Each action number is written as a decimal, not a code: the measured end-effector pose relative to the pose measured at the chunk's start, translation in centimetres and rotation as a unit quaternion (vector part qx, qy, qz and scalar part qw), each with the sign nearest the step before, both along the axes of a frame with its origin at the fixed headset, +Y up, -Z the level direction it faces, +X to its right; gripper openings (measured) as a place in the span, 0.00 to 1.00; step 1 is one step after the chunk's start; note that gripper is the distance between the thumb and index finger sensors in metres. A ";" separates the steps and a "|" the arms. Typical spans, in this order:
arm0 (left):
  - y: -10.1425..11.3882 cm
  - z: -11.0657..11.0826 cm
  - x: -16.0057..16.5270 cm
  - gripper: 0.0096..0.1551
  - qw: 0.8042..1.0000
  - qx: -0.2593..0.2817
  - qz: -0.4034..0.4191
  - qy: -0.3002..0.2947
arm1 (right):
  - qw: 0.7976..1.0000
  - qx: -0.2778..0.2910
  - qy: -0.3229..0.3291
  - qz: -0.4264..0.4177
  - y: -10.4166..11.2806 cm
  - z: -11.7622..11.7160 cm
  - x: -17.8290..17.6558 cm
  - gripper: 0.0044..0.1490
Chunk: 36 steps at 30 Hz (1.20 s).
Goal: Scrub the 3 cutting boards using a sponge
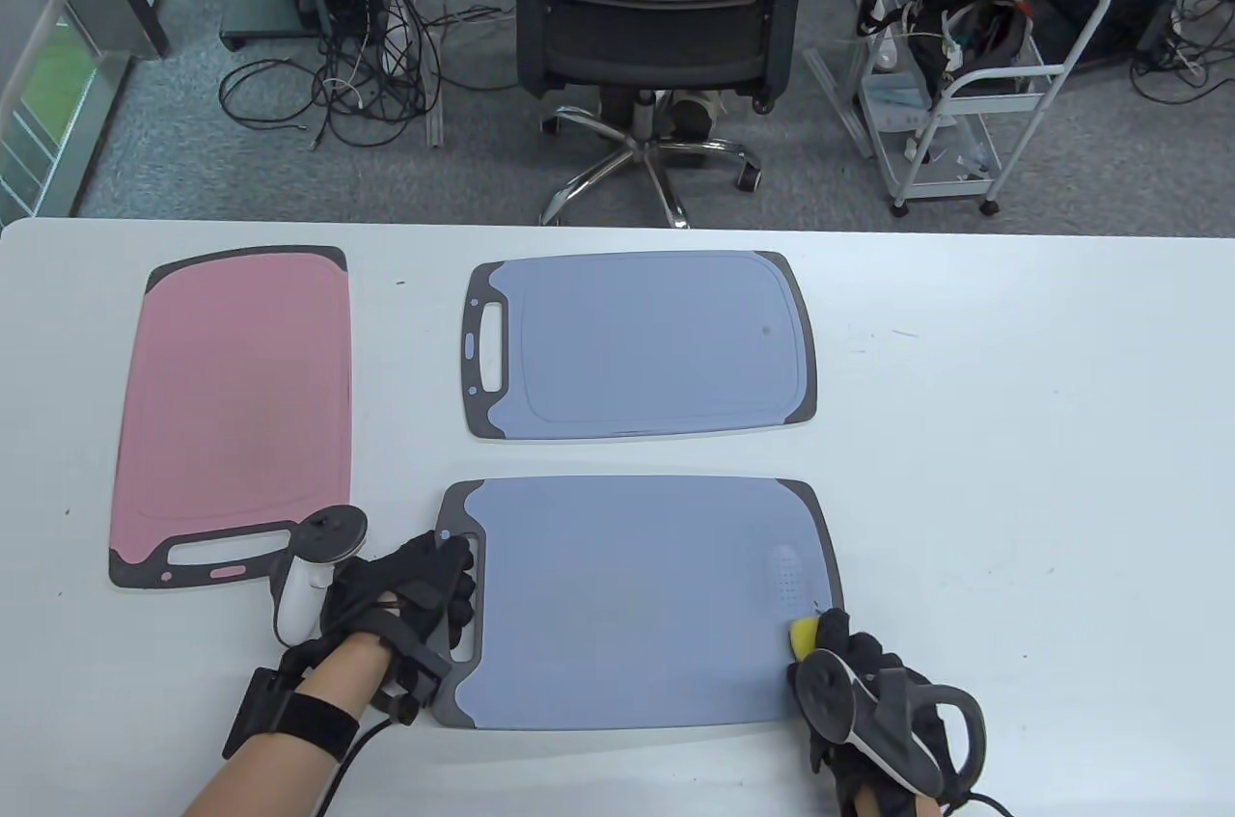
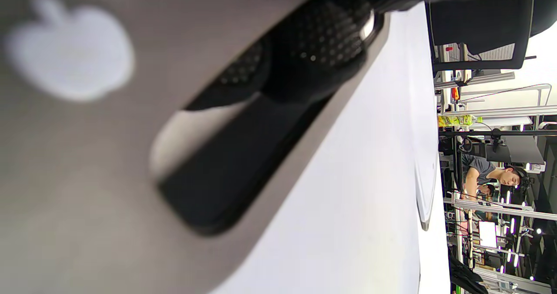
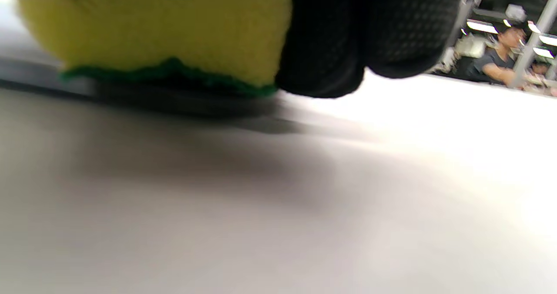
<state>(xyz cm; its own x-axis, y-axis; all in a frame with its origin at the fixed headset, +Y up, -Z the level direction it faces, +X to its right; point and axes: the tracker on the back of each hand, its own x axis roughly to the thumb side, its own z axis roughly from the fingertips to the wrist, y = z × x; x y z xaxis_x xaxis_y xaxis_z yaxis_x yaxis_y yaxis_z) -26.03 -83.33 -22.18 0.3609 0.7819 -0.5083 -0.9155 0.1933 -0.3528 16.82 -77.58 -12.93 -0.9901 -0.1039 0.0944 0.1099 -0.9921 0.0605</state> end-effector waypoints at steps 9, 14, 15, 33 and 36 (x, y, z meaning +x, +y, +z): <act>-0.1 -0.1 -0.1 0.30 1.000 -0.008 0.012 -0.004 | 0.949 0.023 0.314 -0.027 1.2 0.8 -22.3 0.47; -0.1 -0.1 -0.1 0.30 1.000 -0.008 0.013 -0.004 | 0.960 0.018 0.280 -0.020 1.2 0.1 -20.3 0.46; -0.1 -0.1 -0.1 0.30 1.000 -0.008 0.013 -0.004 | 0.965 0.015 0.261 -0.006 1.1 -0.1 -18.5 0.46; -0.1 -0.1 0.0 0.30 1.000 -0.003 0.002 -0.003 | 0.987 0.011 0.145 -0.061 0.5 -0.4 -10.4 0.47; -0.1 -0.1 0.0 0.30 1.000 -0.004 0.004 -0.003 | 0.969 0.010 0.241 -0.059 1.0 0.4 -17.7 0.48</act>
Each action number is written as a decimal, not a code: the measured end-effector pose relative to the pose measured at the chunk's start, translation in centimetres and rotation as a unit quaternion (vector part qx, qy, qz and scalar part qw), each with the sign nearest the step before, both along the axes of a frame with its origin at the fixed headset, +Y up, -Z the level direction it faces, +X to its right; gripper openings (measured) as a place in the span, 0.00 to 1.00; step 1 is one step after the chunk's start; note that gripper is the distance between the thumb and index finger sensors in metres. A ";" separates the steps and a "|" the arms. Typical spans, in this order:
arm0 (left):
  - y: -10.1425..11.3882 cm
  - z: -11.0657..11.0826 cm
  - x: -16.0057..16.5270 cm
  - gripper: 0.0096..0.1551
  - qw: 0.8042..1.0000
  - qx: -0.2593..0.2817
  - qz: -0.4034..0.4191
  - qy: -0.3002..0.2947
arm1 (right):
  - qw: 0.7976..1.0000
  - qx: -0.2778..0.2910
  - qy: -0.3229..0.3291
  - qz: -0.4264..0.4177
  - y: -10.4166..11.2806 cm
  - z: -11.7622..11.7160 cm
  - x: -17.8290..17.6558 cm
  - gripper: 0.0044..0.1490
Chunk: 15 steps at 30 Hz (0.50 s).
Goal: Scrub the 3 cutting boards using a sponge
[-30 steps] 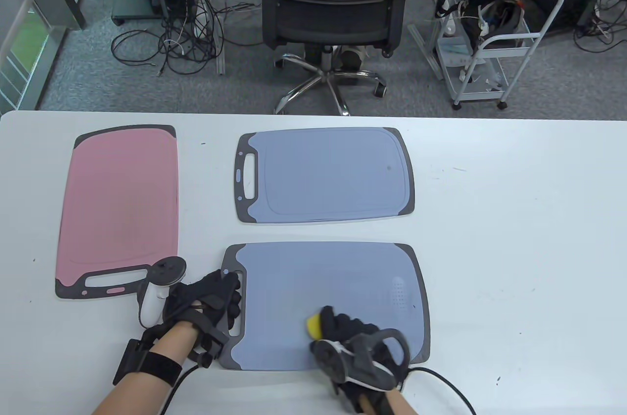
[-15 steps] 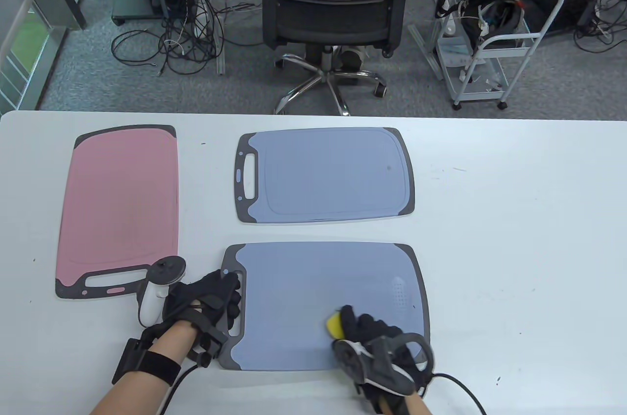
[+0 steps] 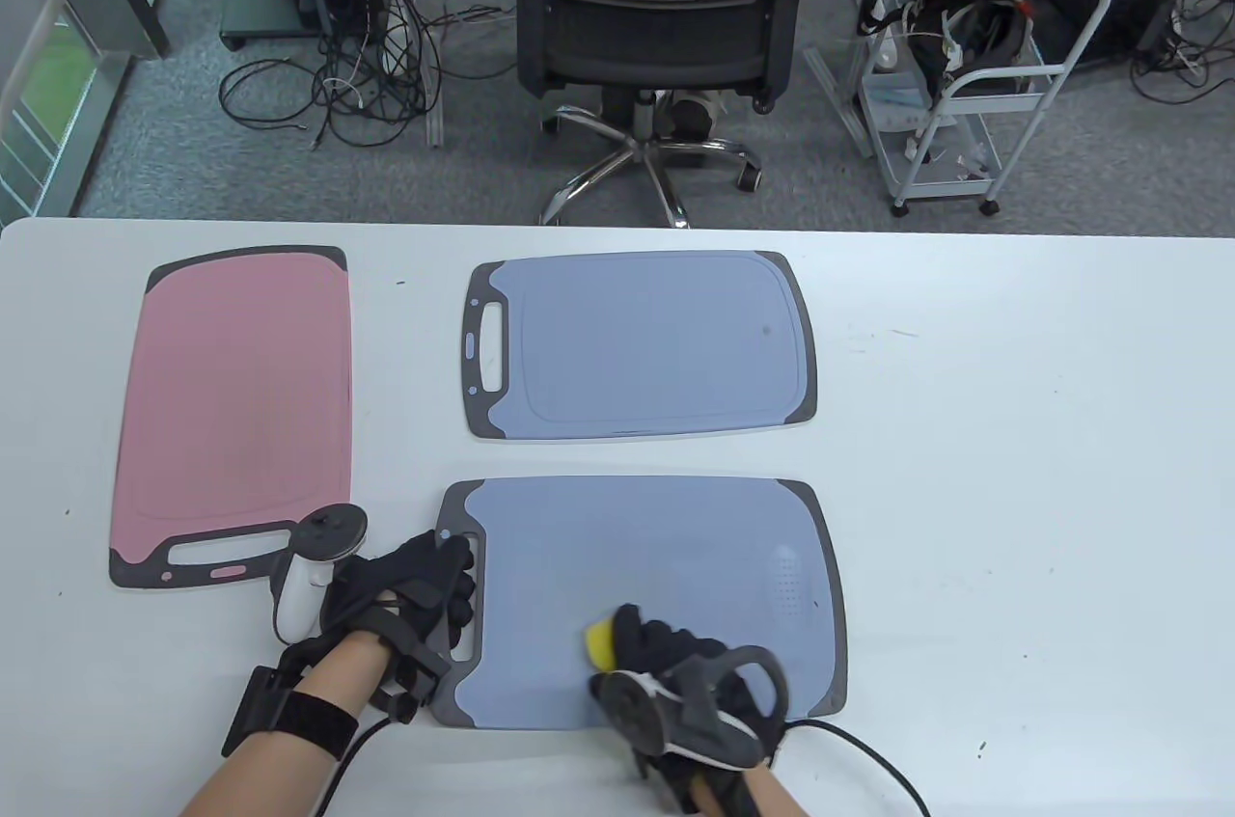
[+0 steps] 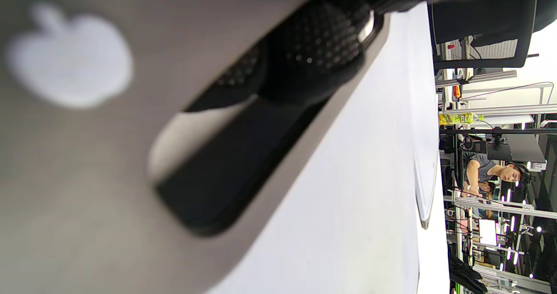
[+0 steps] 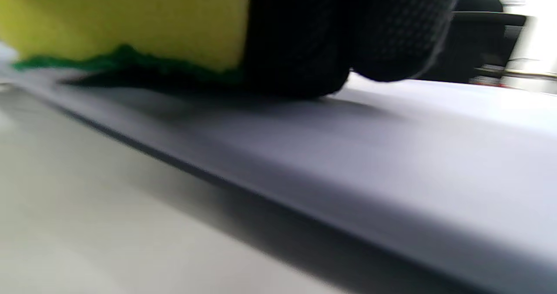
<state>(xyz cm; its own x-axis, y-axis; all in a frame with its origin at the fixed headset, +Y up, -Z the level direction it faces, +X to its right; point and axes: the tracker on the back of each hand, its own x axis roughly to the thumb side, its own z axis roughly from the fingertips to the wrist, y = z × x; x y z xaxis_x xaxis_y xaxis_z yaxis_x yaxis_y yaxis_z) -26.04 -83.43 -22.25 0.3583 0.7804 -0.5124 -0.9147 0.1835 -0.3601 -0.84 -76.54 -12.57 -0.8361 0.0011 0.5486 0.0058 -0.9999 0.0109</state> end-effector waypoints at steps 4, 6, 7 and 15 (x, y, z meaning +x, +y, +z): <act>0.0 0.0 0.0 0.30 1.000 -0.002 0.004 0.001 | 0.997 0.020 0.076 0.024 0.3 1.5 -6.1 0.49; 0.1 0.0 0.0 0.30 1.000 -0.004 0.006 0.001 | 0.996 0.031 0.071 0.037 0.2 1.4 -5.7 0.50; 0.1 0.0 0.0 0.30 1.000 -0.005 0.007 0.001 | 0.996 0.035 0.072 0.027 0.1 1.3 -4.9 0.49; 0.1 0.0 0.0 0.30 1.000 -0.005 0.008 0.000 | 0.997 0.031 -0.049 0.058 -0.8 1.2 7.4 0.50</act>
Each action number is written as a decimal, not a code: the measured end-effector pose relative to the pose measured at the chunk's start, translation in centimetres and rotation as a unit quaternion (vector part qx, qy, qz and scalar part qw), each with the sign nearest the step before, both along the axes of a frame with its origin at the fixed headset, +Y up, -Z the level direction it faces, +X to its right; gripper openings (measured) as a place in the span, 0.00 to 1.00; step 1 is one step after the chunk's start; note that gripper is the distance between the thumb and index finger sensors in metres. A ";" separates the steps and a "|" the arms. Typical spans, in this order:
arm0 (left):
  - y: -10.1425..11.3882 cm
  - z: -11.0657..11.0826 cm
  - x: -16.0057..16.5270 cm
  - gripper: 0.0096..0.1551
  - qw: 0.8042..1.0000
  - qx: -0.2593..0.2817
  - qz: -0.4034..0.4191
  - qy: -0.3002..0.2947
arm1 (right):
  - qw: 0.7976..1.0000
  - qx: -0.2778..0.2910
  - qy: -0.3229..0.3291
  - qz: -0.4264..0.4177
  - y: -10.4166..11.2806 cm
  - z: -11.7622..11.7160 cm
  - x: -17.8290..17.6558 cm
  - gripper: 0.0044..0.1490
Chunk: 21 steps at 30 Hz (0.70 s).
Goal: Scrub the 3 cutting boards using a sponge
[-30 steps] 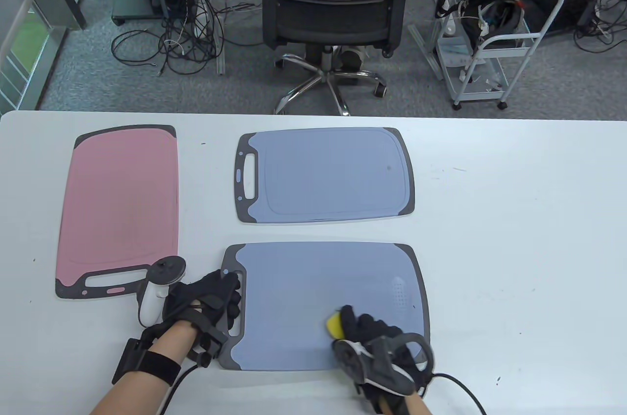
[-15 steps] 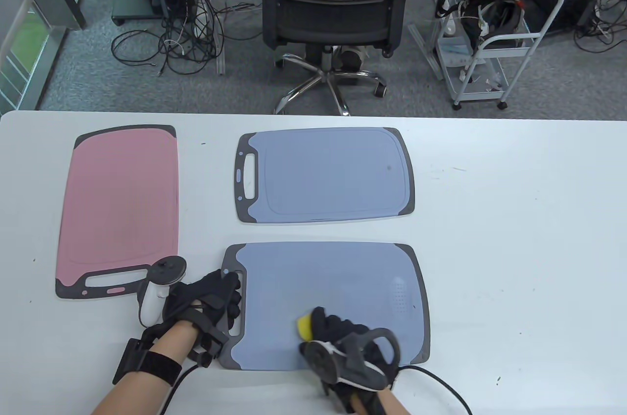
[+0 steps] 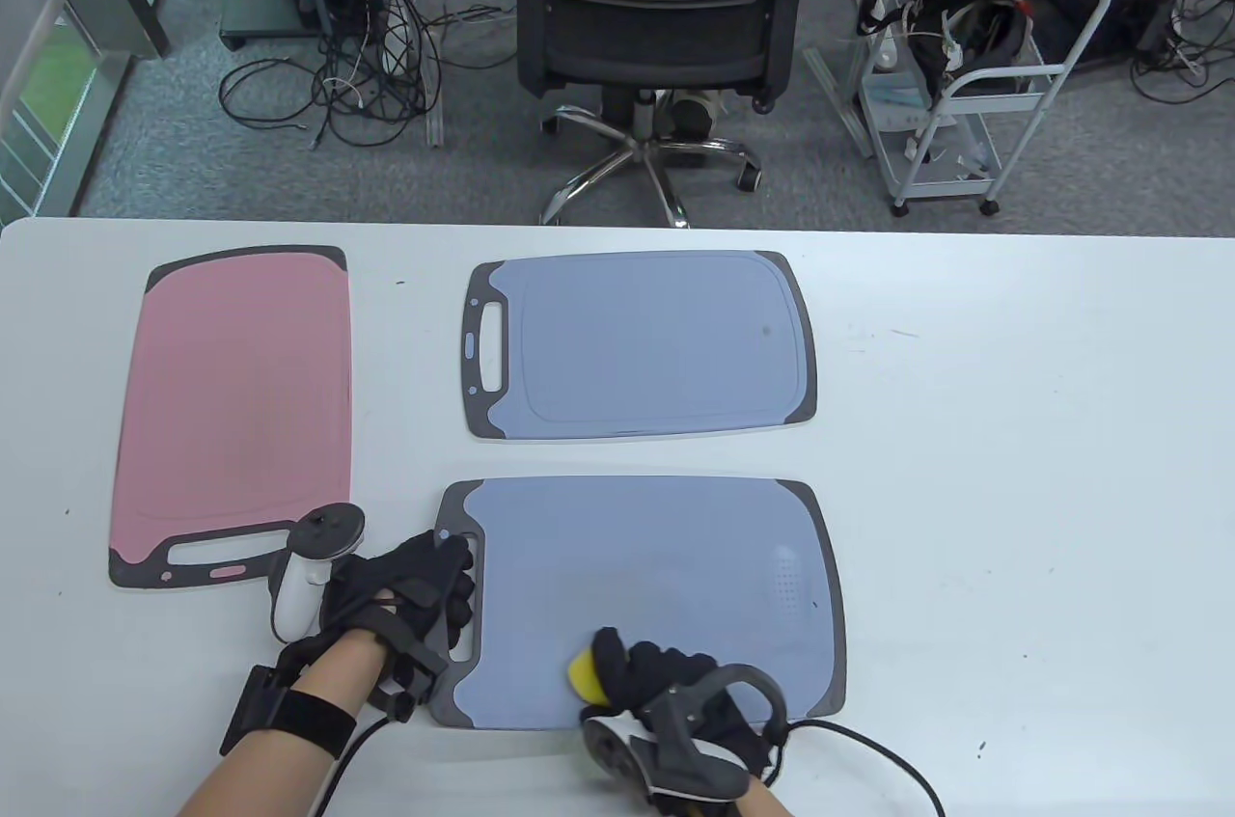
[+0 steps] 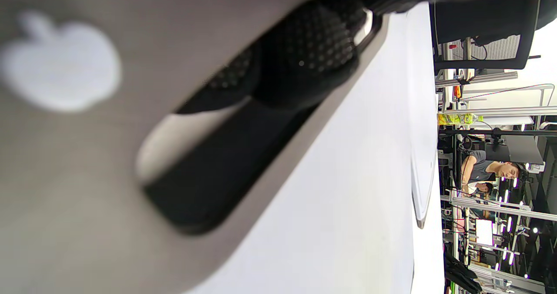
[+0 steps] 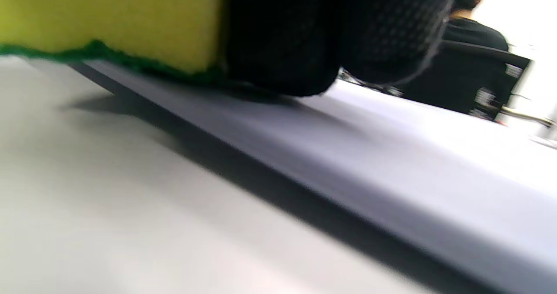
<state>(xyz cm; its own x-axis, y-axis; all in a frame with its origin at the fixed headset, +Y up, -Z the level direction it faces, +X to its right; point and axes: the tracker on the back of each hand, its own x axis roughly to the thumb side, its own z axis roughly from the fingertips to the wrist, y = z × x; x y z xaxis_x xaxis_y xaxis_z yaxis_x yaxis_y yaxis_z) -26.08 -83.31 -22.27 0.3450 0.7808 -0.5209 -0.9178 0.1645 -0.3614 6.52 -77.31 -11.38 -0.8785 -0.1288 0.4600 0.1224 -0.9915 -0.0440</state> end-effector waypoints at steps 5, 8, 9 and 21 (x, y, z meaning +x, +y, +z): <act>-0.2 -0.1 -0.3 0.31 0.999 -0.030 0.027 0.001 | 0.995 -0.009 -0.103 0.014 -0.5 -0.3 9.4 0.50; -0.3 0.0 -0.5 0.32 0.999 -0.037 0.025 0.011 | 0.985 -0.013 -0.171 0.007 -0.7 -0.4 14.3 0.49; -0.3 0.0 -0.5 0.32 0.999 -0.040 0.027 0.012 | 0.983 -0.023 -0.183 0.000 -0.9 -0.6 15.3 0.49; 1.4 -0.2 -1.5 0.29 0.990 0.044 0.135 -0.022 | 0.950 -0.020 -0.304 -0.062 -0.6 -0.8 20.0 0.48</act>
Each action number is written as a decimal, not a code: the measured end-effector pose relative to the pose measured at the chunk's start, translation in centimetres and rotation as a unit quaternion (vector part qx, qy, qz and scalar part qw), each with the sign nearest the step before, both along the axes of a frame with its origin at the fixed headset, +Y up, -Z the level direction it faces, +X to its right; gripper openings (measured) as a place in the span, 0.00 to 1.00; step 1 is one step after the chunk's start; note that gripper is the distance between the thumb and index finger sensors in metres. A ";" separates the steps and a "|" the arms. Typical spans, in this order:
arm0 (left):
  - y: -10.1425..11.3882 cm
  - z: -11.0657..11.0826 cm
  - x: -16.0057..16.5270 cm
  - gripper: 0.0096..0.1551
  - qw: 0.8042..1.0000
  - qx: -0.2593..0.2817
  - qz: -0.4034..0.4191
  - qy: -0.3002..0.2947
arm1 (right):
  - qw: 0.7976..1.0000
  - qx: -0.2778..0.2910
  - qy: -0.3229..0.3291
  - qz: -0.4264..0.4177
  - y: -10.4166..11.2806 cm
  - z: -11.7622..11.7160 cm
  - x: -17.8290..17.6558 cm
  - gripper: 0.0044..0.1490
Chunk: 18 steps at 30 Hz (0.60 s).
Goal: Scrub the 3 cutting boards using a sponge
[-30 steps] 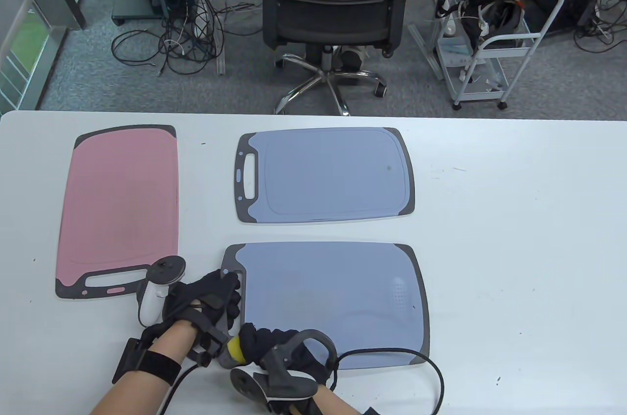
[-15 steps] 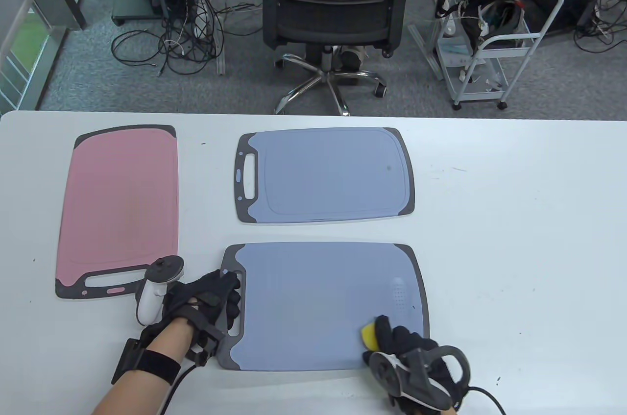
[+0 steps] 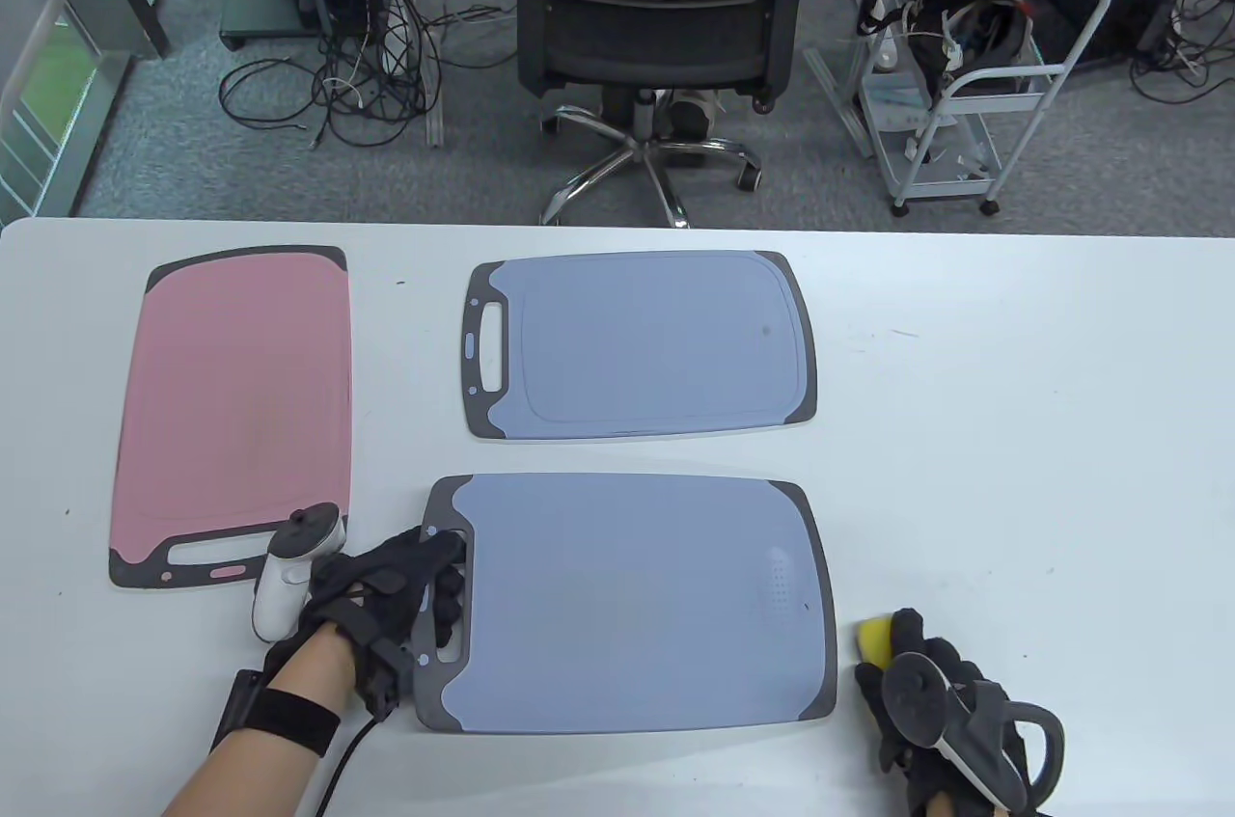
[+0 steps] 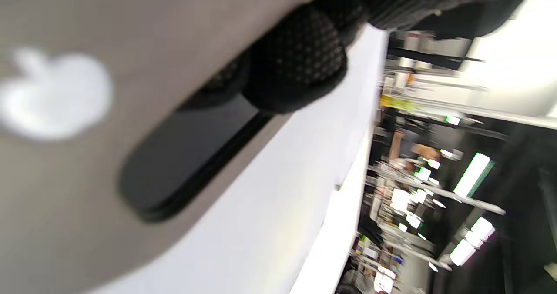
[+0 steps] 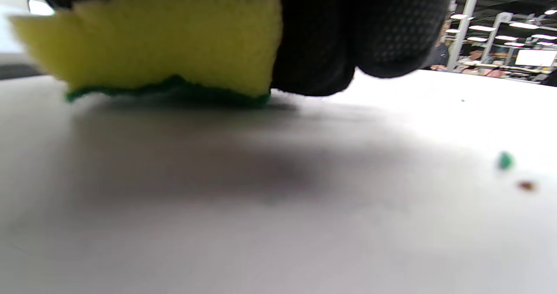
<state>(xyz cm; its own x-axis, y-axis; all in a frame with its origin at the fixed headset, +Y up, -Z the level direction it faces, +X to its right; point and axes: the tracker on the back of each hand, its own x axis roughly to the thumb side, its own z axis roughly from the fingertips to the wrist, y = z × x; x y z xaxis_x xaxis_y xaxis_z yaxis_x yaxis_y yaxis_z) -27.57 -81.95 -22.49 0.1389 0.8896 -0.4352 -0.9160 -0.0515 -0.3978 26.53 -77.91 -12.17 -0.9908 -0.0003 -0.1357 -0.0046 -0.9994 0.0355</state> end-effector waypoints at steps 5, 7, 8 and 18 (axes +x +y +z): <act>5.8 0.4 0.1 0.27 0.967 0.248 -0.051 0.012 | 0.999 0.030 -0.021 -0.032 0.4 0.2 1.0 0.48; 9.4 1.9 0.0 0.27 0.907 0.410 -0.092 0.036 | 0.997 0.041 -0.032 -0.050 0.6 0.3 1.6 0.48; 10.7 2.7 0.0 0.27 0.879 0.463 -0.097 0.059 | 0.997 0.045 -0.037 -0.057 0.6 0.4 1.8 0.48; 10.1 4.7 0.4 0.23 0.812 0.488 -0.279 -0.155 | 0.987 0.072 -0.072 -0.127 1.0 1.2 3.4 0.48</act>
<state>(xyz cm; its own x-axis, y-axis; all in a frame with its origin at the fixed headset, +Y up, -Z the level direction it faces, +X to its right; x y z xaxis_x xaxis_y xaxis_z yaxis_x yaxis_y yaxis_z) -27.12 -71.87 -17.75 0.6070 0.5506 0.5730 -0.5361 0.8160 -0.2162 29.88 -76.87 -10.99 -0.9269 0.2746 -0.2560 -0.2494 -0.9601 -0.1269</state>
